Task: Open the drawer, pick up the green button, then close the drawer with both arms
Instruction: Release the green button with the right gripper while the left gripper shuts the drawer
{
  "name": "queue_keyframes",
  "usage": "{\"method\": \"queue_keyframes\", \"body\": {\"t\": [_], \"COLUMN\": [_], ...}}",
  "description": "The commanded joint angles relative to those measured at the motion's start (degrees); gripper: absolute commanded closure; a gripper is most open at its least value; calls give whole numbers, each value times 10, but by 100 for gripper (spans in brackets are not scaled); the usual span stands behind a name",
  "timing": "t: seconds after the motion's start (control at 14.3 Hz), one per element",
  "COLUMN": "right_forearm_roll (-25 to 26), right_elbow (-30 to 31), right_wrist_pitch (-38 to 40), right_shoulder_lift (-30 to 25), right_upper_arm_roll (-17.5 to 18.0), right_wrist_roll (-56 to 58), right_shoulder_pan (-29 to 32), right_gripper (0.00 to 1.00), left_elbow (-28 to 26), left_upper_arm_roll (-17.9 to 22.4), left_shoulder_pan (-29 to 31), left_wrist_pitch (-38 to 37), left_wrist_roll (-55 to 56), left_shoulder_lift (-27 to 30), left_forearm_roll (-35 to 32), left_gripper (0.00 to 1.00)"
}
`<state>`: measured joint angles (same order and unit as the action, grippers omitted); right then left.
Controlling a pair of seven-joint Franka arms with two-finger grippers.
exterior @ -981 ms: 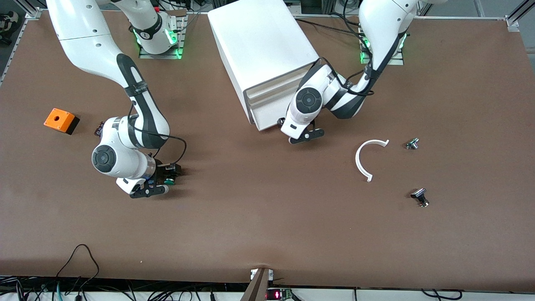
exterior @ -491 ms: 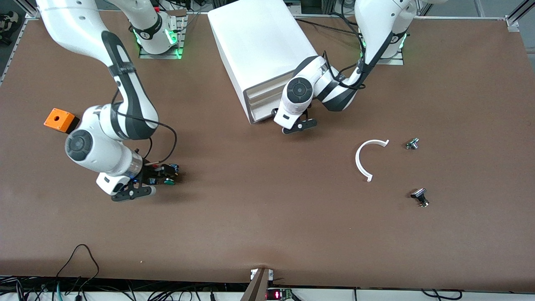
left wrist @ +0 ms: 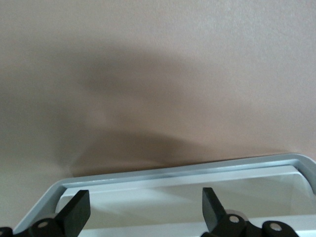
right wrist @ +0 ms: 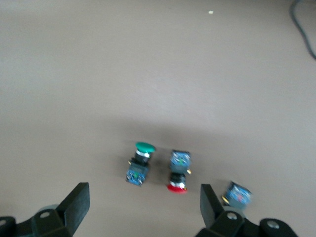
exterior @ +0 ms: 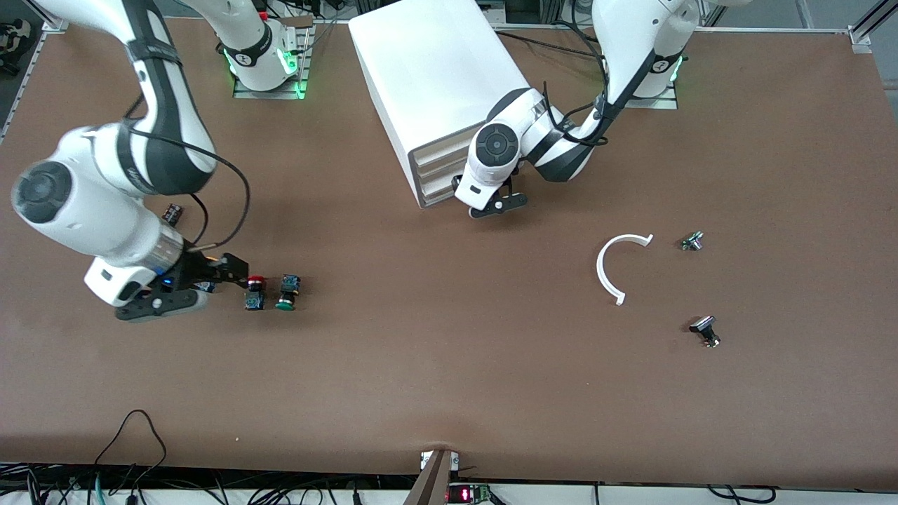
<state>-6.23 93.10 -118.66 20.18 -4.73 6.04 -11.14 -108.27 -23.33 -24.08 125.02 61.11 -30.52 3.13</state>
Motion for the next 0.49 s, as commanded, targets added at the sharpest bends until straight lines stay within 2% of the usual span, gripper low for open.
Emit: {"method": "queue_keyframes", "body": {"t": [0.0,0.42], "right_forearm_roll": [19,47], "right_elbow": [15,20], "right_wrist_pitch": [47,127], "right_shoulder_lift": [-49,-116], "right_upper_arm_roll": [9,45], "right_wrist_roll": [1,-24], "right_shoulder_pan": [31,90], "right_gripper": [1,1], "left_elbow": [-19,-18], "left_upper_arm_roll": [-10,-14], "left_shoulder_pan": [6,8], "left_wrist_pitch": [-8,-24], "left_wrist_roll": [10,10], "left_shoulder_lift": [25,27], "left_forearm_roll": [11,11], "left_gripper": [0,0]}}
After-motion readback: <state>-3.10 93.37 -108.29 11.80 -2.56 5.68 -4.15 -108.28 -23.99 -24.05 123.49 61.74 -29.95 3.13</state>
